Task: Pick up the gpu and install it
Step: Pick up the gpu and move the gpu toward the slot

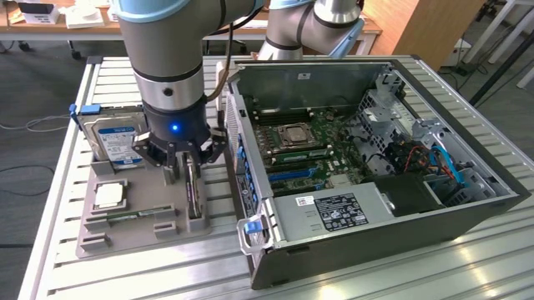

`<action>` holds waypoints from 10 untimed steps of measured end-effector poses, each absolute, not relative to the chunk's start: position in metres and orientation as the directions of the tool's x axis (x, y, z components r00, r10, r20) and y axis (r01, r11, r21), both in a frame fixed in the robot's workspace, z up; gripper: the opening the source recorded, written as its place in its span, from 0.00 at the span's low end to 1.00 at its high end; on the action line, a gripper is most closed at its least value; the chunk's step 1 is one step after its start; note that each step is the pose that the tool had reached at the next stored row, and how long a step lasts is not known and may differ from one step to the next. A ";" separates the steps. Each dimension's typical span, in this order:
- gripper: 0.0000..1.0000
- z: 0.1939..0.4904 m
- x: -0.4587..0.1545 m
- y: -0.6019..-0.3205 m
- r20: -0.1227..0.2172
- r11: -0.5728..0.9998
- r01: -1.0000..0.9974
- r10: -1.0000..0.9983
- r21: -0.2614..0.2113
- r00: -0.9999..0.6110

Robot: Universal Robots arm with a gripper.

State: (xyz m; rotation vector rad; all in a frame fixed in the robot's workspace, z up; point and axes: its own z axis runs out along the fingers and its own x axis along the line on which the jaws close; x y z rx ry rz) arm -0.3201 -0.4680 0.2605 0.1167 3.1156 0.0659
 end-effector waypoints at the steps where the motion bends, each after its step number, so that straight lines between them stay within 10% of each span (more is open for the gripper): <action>1: 0.42 0.260 -0.320 -0.468 -0.021 0.996 0.074 0.075 0.043 -0.997; 10: 0.42 0.257 -0.319 -0.468 -0.022 0.996 0.074 0.075 0.039 -0.997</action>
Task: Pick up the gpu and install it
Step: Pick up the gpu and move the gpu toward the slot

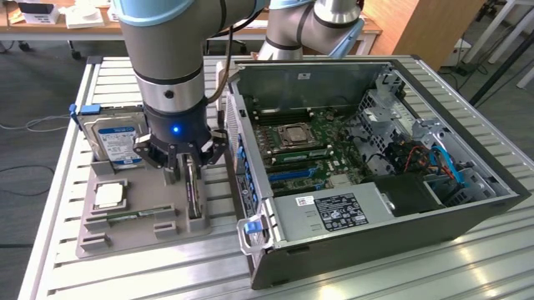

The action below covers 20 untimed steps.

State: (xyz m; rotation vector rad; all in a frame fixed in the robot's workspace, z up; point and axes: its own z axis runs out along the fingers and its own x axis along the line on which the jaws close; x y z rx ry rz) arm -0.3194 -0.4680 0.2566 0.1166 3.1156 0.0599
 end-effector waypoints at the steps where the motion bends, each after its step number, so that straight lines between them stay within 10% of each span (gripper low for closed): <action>1: 0.42 0.255 -0.319 -0.468 -0.022 0.996 0.074 0.075 0.039 -0.997; 20: 0.42 0.243 -0.318 -0.468 -0.022 0.996 0.074 0.075 0.039 -0.997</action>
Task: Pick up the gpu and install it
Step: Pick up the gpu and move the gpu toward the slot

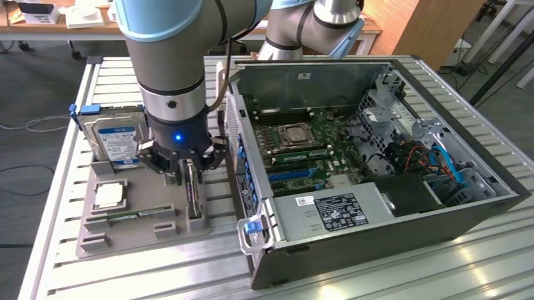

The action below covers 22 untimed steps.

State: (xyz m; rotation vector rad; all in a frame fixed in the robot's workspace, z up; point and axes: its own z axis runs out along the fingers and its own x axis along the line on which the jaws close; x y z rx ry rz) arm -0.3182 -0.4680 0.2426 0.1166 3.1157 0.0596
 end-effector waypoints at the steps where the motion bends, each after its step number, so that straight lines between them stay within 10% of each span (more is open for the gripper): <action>1: 0.42 0.242 -0.318 -0.468 -0.022 0.996 0.074 0.075 0.039 -0.997; 22: 0.42 0.233 -0.318 -0.467 -0.022 0.996 0.074 0.075 0.039 -0.997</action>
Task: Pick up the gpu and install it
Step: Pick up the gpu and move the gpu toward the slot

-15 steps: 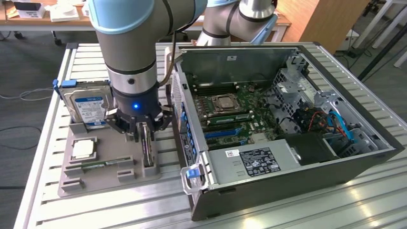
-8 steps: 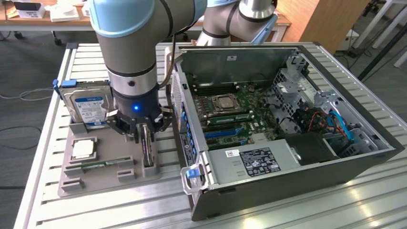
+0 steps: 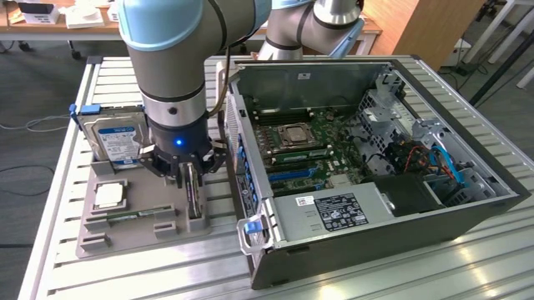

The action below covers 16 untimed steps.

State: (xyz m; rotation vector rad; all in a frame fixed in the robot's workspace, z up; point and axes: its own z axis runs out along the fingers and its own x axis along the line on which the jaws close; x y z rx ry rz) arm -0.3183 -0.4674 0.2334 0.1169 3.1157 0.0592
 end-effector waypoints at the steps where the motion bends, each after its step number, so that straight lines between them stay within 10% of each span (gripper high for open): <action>1: 0.42 0.233 -0.318 -0.466 -0.022 0.996 0.074 0.075 0.039 -0.997; 16: 0.42 0.233 -0.318 -0.465 -0.022 0.996 0.074 0.075 0.039 -0.997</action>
